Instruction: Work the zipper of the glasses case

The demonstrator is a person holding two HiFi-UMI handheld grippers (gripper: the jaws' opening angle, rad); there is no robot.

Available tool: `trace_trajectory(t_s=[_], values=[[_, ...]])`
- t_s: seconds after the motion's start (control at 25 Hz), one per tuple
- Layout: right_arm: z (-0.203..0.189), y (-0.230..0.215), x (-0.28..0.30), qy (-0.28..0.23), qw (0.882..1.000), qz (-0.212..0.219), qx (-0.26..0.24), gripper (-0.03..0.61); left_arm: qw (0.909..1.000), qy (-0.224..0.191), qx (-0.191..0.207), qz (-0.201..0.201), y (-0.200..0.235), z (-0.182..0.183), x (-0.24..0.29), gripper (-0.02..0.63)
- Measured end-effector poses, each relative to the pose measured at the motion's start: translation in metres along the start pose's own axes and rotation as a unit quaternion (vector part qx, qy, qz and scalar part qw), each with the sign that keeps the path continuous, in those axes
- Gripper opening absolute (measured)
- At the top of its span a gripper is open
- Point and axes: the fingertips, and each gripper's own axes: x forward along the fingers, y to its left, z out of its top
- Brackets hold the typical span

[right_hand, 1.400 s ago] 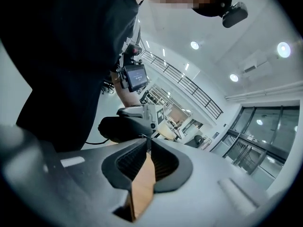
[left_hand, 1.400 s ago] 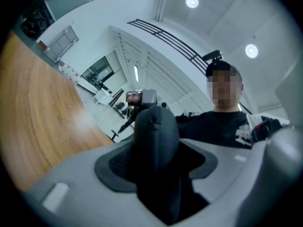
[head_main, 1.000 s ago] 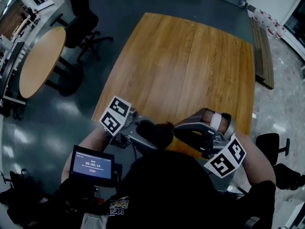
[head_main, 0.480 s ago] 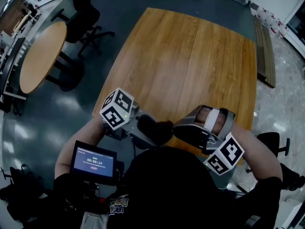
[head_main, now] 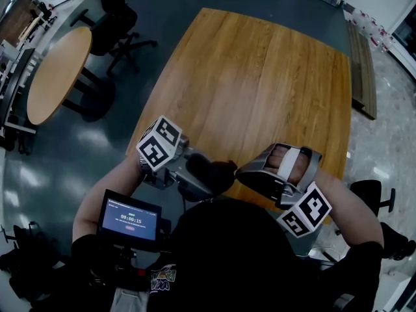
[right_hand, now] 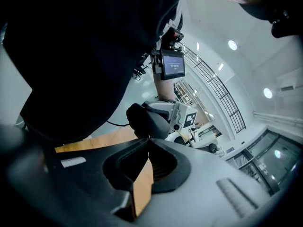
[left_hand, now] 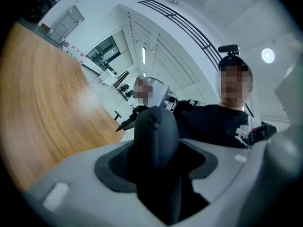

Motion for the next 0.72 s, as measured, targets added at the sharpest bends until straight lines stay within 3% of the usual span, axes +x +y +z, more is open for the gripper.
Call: trace_trajectory(t_s=[0.2, 0.36, 0.44, 0.56, 0.64, 0.72], values=[[-0.005, -0.010, -0.002, -0.008, 0.997, -0.012, 0.072, 0.006, 0.9991, -0.029, 0.028, 0.013, 0.003, 0.011, -0.006, 0.265], [-0.001, -0.010, 0.004, -0.011, 0.997, -0.019, 0.078, 0.006, 0.9964, -0.076, 0.038, 0.005, 0.000, 0.027, -0.020, 0.264], [-0.001, -0.007, 0.006, -0.014, 0.996, -0.022, 0.090, 0.006, 0.9920, -0.120, 0.041, 0.002, 0.001, 0.042, -0.024, 0.264], [-0.007, -0.011, 0.004, -0.017, 0.991, -0.046, 0.121, 0.006, 0.9751, -0.218, 0.039, -0.009, 0.003, 0.074, -0.032, 0.264], [-0.011, -0.020, 0.006, -0.018, 0.987, -0.066, 0.144, 0.006, 0.9560, -0.291, 0.036, -0.014, 0.004, 0.094, -0.047, 0.264], [-0.014, -0.025, 0.010, -0.016, 0.982, -0.082, 0.169, 0.006, 0.9312, -0.364, 0.022, -0.012, 0.009, 0.109, -0.067, 0.264]])
